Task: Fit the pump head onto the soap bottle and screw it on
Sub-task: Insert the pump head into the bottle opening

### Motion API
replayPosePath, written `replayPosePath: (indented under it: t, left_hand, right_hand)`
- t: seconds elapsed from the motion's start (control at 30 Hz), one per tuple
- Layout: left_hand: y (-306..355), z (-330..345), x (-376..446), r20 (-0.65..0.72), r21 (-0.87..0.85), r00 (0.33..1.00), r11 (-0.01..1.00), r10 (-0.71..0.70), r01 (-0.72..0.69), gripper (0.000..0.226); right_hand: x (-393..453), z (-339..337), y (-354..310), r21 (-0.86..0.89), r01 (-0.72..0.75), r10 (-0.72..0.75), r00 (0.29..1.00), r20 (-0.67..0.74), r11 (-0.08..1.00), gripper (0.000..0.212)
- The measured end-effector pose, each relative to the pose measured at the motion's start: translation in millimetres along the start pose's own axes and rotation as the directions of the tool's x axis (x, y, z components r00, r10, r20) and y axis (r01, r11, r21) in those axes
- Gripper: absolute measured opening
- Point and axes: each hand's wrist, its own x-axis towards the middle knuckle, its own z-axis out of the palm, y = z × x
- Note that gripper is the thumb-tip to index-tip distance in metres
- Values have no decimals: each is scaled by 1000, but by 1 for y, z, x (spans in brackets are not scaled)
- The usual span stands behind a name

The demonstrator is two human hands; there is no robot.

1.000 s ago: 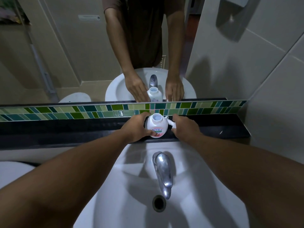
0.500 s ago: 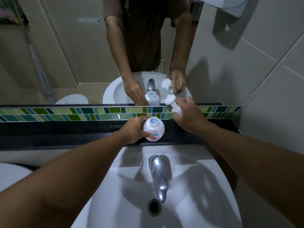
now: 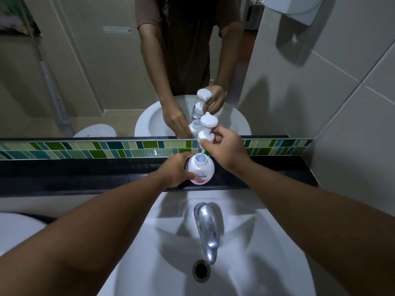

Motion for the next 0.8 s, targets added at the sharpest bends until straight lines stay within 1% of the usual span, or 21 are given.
replayPosePath:
  t: [0.17, 0.33, 0.43, 0.53, 0.7, 0.8]
  left_hand:
    - [1, 1, 0, -3, 13, 1000, 1000, -5, 5, 67]
    - [1, 1, 0, 12, 4, 1000, 1000, -8, 8, 62]
    - [2, 0, 0, 31, 8, 999, 1000, -16, 15, 58]
    - [2, -1, 1, 30, -1, 999, 1000, -13, 13, 60]
    - [1, -1, 2, 27, 11, 1000, 1000, -4, 4, 62]
    - [1, 0, 3, 27, 4, 1000, 1000, -5, 5, 62]
  right_hand:
    - [-11, 13, 15, -39, -58, 59, 998, 19, 998, 35]
    - [-16, 26, 24, -55, -34, 34, 999, 4, 998, 39]
    - [-17, 28, 25, -110, 20, -20, 1000, -4, 994, 37]
    - [-19, 27, 28, -143, 51, -53, 998, -16, 988, 35]
    - [-18, 22, 27, -139, 39, -42, 999, -23, 990, 39]
    - [-18, 24, 31, -136, 5, -6, 1000, -14, 991, 35]
